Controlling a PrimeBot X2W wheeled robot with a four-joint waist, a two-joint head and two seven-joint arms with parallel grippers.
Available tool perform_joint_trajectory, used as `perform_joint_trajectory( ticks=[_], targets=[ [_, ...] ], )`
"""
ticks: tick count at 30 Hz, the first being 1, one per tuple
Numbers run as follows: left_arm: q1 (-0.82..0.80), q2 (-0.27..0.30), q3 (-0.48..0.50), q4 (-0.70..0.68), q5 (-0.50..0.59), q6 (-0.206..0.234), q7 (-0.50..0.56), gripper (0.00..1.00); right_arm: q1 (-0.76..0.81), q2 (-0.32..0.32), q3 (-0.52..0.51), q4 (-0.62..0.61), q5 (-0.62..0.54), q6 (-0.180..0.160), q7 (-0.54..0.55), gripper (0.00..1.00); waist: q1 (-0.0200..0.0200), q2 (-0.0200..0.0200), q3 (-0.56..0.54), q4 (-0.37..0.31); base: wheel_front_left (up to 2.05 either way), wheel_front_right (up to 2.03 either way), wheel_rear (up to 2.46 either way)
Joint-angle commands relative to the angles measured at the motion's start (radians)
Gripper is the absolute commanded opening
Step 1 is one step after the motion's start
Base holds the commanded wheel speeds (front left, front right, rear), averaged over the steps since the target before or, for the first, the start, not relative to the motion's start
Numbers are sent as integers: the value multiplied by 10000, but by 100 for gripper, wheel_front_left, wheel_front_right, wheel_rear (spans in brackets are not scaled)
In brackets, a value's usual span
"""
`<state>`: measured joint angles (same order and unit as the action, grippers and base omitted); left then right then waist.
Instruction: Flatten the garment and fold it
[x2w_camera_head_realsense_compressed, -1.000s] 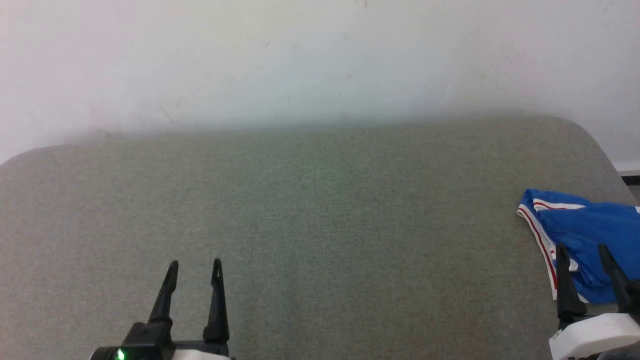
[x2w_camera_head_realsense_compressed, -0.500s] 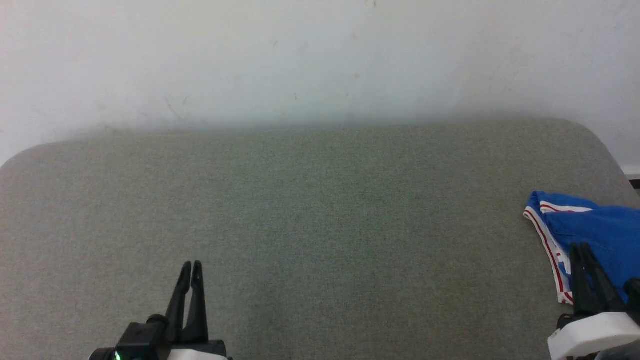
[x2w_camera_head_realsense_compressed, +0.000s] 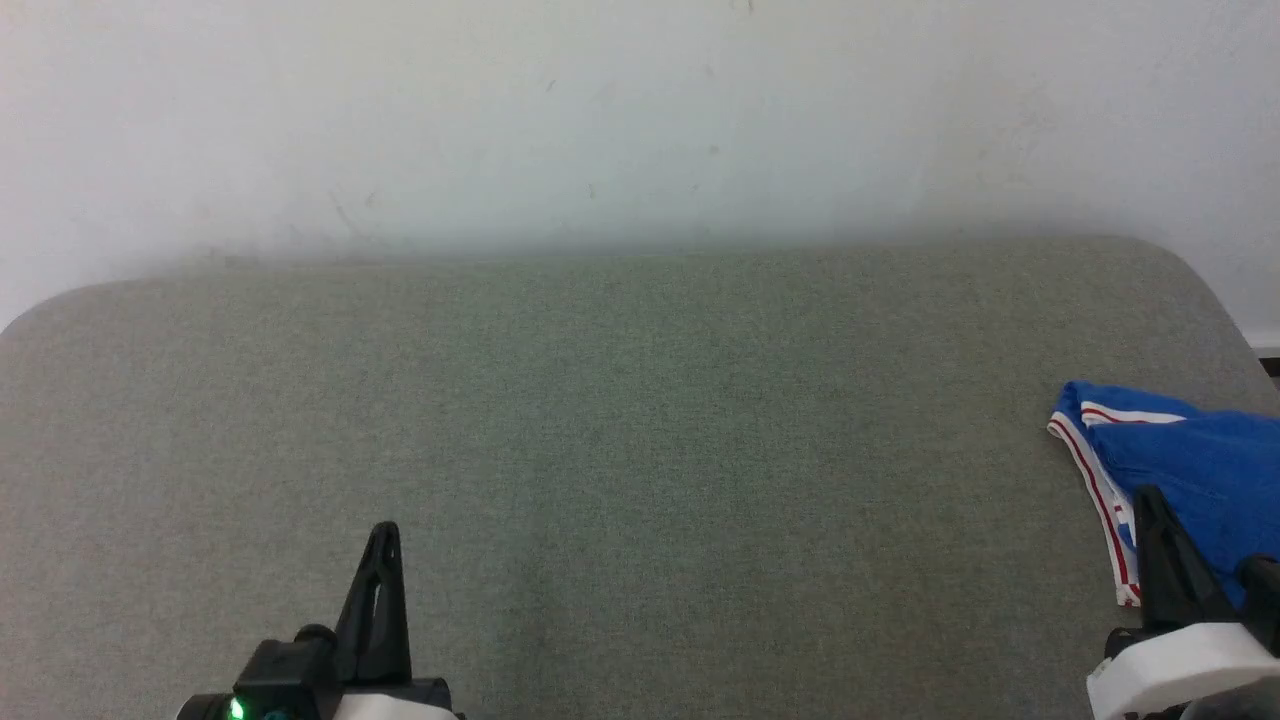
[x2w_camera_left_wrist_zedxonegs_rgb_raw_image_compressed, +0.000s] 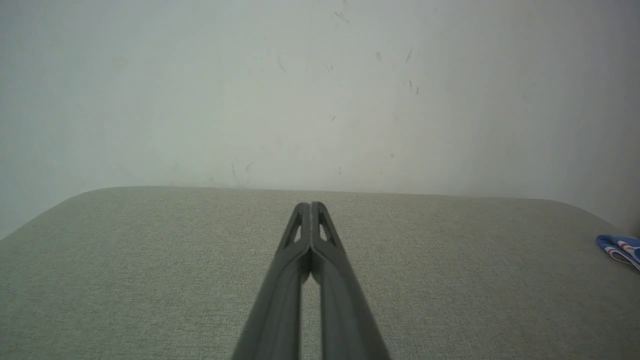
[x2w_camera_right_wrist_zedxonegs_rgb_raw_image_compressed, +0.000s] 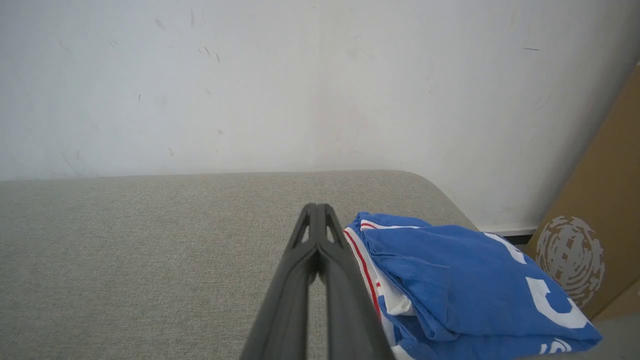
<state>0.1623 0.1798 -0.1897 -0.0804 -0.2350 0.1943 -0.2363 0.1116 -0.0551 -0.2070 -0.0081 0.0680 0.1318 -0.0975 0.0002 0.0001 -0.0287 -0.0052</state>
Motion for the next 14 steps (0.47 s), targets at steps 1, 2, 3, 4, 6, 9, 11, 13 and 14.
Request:
perform_joint_trajectory(
  ticks=[1, 2, 3, 4, 6, 9, 11, 13, 14],
  targets=[
    [-136, -81, 94, 46, 135, -95, 54, 0, -99, 5, 79, 6, -64, -1, 17, 0, 0, -1, 3, 1, 0, 0, 0],
    [-149, -92, 110, 53, 155, -111, 74, 0, -108, 5, 97, 7, -69, -1, 26, 0, 0, -1, 6, 1, 0, 0, 0],
    [-162, -102, 126, 59, 175, -127, 94, 0, -117, 5, 114, 7, -74, -1, 34, 0, 0, -1, 8, 2, 0, 0, 0],
    [-175, -113, 142, 66, 194, -144, 115, 0, -126, 6, 132, 8, -80, -1, 43, 0, 0, -1, 11, 2, 0, 0, 0],
    [-202, -135, 174, 80, 233, -176, 156, 0, -144, 7, 167, 9, -91, -2, 60, 0, 0, -1, 16, 3, 0, 0, 0],
    [-241, -166, 221, 100, 292, -225, 216, 0, -171, 8, 220, 11, -107, -2, 85, 0, 0, -1, 23, 4, 0, 0, 0],
    [-267, -188, 253, 113, 331, -258, 257, 0, -189, 9, 255, 13, -118, -2, 102, 0, 0, -1, 28, 5, 0, 0, 0],
    [-293, -209, 285, 126, 370, -290, 298, 0, -207, 9, 290, 14, -129, -2, 119, 0, 0, -1, 33, 6, 0, 0, 0],
    [-306, -220, 301, 133, 390, -307, 319, 0, -216, 10, 308, 15, -134, -2, 127, 0, 0, -1, 36, 7, 0, 0, 0]
  ],
)
